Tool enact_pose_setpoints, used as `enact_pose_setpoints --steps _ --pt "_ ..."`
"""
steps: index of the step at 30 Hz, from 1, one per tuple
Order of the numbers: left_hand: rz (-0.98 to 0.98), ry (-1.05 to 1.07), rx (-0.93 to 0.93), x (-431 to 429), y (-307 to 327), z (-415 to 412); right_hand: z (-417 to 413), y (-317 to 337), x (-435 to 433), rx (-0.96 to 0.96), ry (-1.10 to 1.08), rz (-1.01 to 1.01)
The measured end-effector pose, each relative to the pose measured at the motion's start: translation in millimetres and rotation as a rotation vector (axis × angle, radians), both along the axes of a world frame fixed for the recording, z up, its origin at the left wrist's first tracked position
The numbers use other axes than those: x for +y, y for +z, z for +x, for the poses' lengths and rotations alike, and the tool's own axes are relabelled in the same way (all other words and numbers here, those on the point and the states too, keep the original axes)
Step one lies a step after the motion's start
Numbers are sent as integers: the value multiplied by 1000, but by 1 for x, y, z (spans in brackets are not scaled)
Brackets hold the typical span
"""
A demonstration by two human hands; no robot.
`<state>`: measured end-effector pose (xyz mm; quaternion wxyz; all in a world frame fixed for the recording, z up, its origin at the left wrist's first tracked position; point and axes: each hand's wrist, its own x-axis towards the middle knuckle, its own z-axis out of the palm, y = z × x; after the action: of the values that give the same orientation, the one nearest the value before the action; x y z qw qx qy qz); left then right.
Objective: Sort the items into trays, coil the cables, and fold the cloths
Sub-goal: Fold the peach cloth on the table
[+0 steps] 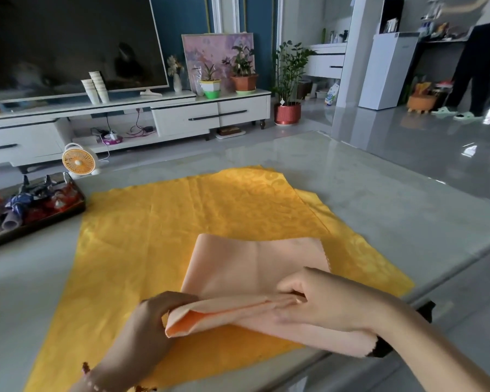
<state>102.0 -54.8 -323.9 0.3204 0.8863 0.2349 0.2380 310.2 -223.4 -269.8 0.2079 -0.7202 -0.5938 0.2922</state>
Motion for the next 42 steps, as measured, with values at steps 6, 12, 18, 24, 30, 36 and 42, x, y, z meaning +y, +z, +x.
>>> enact_pose_setpoints --steps 6,12,18,24,30,36,42 --pt "-262 153 8 12 -6 12 34 7 -12 -94 -233 -94" --pt "-222 399 98 14 3 40 44 -5 21 -144 -624 271" --pt "50 599 338 3 5 62 45 -24 46 -509 -681 116" --pt "-42 592 361 9 1 67 30 -31 65 -726 -489 102" --pt "-599 457 -138 18 27 74 2 -27 89 -239 -304 269" --pt "-581 305 -218 15 56 64 -2 5 95 -4 -296 222" --pt "-633 168 -459 34 83 46 5 40 74 207 -309 376"
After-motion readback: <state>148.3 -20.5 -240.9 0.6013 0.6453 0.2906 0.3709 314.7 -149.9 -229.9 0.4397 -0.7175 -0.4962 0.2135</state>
